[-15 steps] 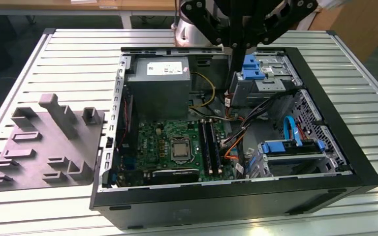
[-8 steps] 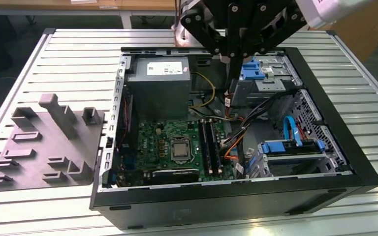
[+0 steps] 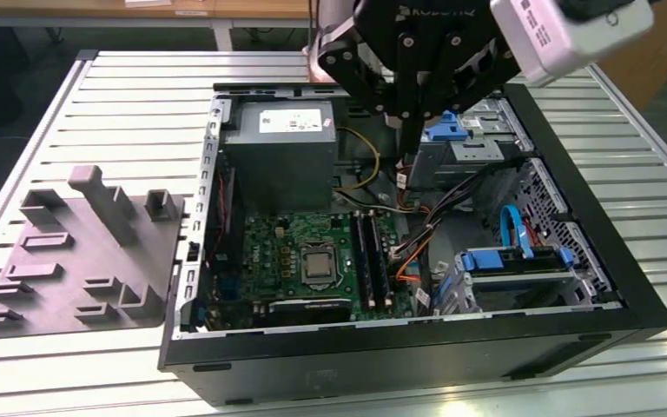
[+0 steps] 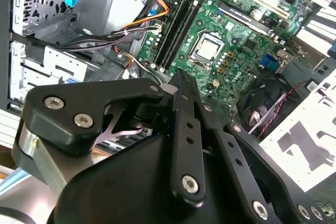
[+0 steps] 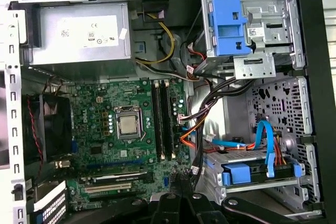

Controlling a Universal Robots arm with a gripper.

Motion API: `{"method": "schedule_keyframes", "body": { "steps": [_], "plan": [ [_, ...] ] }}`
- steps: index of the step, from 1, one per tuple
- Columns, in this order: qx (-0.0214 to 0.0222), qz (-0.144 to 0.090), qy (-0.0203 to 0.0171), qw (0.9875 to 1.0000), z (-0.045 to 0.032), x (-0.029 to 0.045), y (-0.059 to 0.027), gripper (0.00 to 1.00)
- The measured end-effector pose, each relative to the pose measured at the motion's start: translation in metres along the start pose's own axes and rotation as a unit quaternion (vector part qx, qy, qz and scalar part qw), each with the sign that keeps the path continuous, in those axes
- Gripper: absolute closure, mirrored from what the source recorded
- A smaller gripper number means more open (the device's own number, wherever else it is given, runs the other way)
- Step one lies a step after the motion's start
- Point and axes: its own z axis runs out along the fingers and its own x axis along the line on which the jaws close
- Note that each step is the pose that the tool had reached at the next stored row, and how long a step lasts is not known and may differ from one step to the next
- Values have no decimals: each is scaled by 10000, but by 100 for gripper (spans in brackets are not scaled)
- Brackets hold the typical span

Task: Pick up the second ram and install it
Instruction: 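Press down the second ram until it locks into place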

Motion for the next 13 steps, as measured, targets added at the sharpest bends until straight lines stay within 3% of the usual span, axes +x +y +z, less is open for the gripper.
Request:
{"method": "schedule_keyframes", "body": {
  "steps": [13],
  "plan": [
    [0,0,0,10000,253,22,-18,90]
  ]
}}
